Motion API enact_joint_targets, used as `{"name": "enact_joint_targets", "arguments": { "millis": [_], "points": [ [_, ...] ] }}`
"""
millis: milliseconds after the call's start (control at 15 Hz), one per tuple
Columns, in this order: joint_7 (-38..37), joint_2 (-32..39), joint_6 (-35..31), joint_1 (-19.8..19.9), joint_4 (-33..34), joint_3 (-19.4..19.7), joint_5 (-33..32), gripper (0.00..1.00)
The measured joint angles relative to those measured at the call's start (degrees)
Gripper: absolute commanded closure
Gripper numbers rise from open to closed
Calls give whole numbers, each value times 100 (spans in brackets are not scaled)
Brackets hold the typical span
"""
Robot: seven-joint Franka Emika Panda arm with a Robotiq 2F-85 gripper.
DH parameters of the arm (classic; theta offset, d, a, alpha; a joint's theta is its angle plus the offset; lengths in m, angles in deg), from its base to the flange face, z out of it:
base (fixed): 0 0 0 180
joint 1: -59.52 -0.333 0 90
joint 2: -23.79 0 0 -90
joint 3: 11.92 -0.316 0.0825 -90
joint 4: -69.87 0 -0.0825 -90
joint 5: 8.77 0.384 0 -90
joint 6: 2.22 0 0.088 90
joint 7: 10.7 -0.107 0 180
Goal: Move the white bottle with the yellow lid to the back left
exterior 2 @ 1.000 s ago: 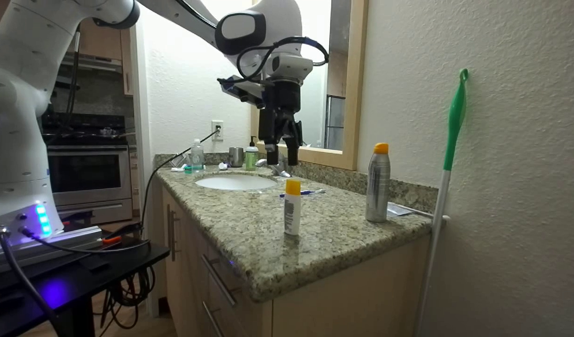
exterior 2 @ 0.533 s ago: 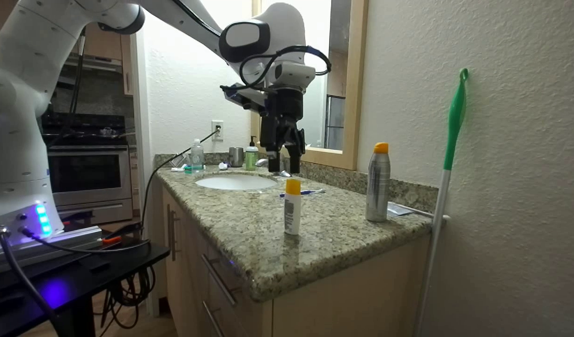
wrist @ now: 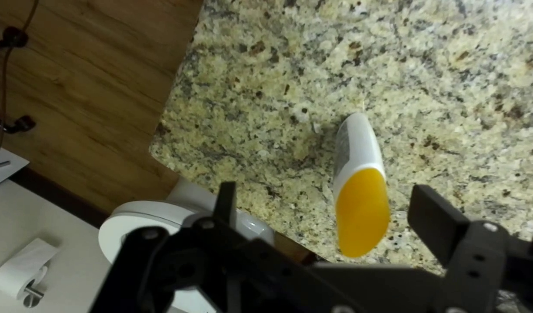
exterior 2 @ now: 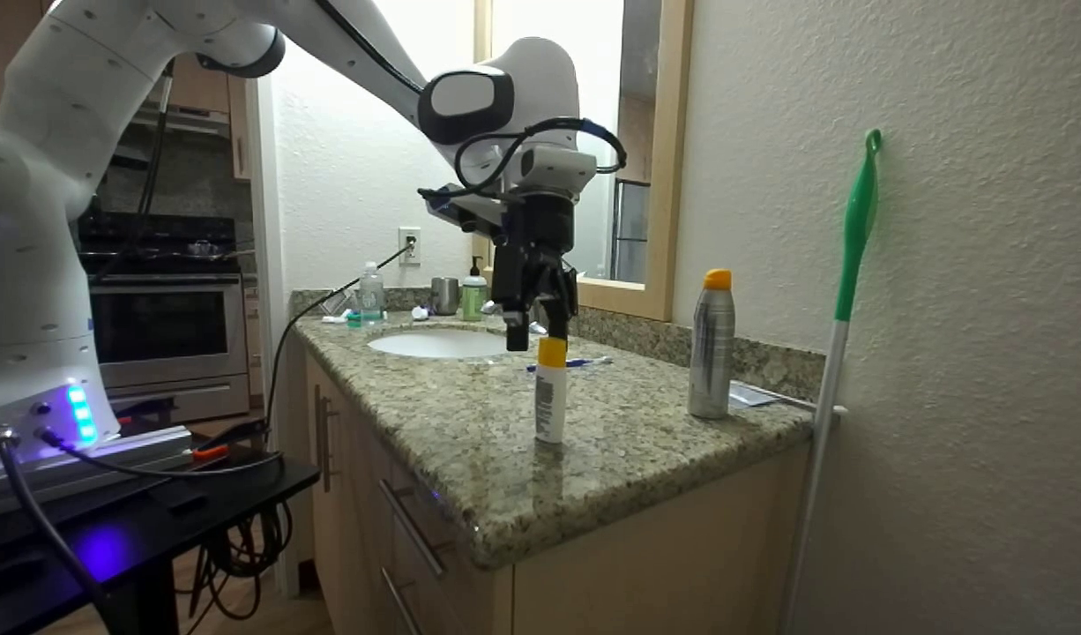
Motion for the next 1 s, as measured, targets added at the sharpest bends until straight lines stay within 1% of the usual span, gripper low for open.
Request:
{"name": "enact_joint_targets", "arguments": {
  "millis": [333, 400, 467, 533, 667, 733, 800, 867, 1000],
  "points": [
    [-249, 384, -31, 1, 53, -31, -18, 0],
    [-262, 441, -42, 1, 72, -31, -18, 25],
    [-264, 461, -42, 0, 80, -31, -18, 28],
    [-264, 461, -43, -2, 82, -32, -18, 34],
    [-264, 457, -47, -3, 96, -33, -18, 47],
    [-264, 454, -56, -3, 101, -33, -18, 56],
    [-263, 449, -77, -4, 101, -34, -18, 62],
    [-261, 446, -136, -4, 101, -34, -18, 70],
    [-252, 445, -249, -4, 100, -35, -20, 84]
  ]
}}
